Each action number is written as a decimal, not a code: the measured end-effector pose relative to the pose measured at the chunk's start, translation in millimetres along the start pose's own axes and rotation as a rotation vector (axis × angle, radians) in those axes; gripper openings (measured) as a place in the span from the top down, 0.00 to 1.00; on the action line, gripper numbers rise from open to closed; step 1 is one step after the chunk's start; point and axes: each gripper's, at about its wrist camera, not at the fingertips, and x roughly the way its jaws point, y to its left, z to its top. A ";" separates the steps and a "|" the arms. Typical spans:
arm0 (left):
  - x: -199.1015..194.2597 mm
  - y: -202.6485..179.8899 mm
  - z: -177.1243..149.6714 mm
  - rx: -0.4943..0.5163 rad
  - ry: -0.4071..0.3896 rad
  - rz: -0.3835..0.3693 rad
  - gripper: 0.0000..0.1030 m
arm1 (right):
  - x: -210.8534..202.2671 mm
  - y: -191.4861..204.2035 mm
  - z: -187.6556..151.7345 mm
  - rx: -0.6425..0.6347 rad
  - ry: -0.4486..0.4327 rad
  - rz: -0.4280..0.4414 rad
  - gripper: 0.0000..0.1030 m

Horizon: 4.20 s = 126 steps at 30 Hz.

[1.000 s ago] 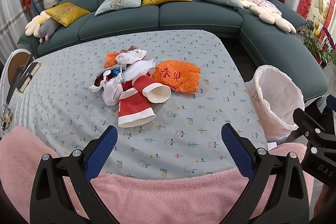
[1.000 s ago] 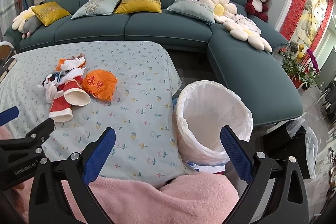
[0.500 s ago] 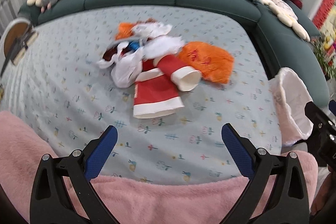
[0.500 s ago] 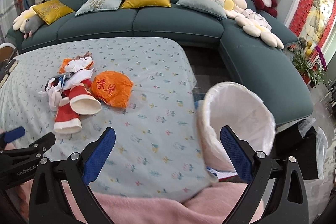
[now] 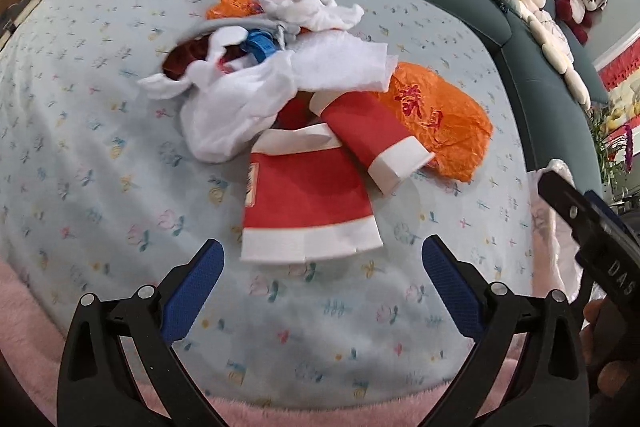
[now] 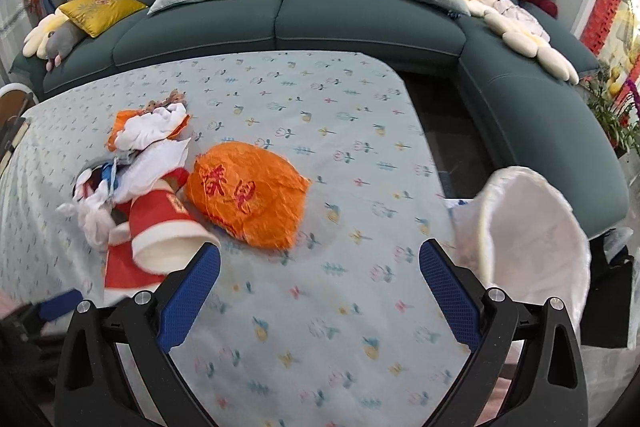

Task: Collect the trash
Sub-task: 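Grasp the orange plastic bag with the right tool while the left tool grasps a red-white paper cup, then carry the orange bag over the bin and open the right tool while the left drops the cup, then move both open tools back over the items on the table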

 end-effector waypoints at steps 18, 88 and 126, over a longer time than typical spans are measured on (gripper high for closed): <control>40.3 4.6 8.8 -0.025 0.074 0.033 0.21 | 99.5 21.6 -2.6 0.054 0.193 0.076 0.66; 10.4 -353.3 -41.1 0.597 -0.031 -0.258 0.13 | -47.3 -292.0 -89.8 0.525 -0.054 -0.165 0.83; -60.5 -133.8 5.5 0.213 -0.218 0.003 0.11 | -75.5 -108.7 -37.7 0.181 -0.091 -0.014 0.47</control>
